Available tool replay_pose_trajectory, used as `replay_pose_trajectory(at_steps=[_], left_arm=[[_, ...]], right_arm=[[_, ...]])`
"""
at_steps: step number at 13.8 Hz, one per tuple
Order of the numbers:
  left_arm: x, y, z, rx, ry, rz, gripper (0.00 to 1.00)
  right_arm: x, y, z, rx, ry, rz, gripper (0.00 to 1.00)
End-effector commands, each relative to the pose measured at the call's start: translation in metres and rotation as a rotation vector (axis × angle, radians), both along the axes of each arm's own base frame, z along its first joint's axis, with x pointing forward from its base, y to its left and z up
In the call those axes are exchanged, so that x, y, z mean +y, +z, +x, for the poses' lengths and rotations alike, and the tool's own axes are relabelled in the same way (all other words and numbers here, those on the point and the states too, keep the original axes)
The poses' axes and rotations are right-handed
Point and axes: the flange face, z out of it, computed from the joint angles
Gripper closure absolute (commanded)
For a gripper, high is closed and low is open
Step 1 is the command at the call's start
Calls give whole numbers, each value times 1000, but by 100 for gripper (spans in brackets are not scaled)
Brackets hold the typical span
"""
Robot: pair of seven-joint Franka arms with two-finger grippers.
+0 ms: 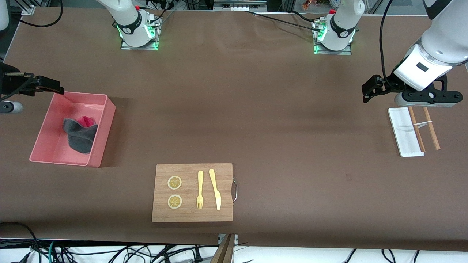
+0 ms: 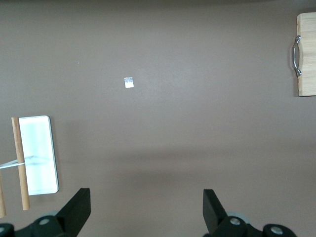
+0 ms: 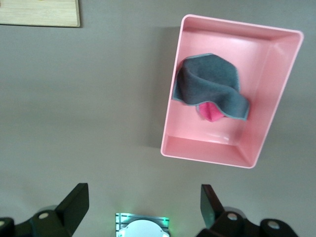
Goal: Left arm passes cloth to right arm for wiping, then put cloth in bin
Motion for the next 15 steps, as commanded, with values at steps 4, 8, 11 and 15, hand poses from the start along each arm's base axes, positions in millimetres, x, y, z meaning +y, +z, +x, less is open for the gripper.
replay_pose_trajectory(at_steps=[4,8,11,15], left_arm=[[-5,6,1,-1,-12,-14,0],[-4,5,0,6,-9,-12,0],[-3,3,0,12,-7,-11,0],[-2,4,-1,15,-6,-9,0]], right_arm=[[38,53,-26,-111,92,-93,0],[26,50,-28,-95,58,-83,0],[27,50,-31,-76,-36,-73,0],[29,44,-25,-59,-30,-71,0]])
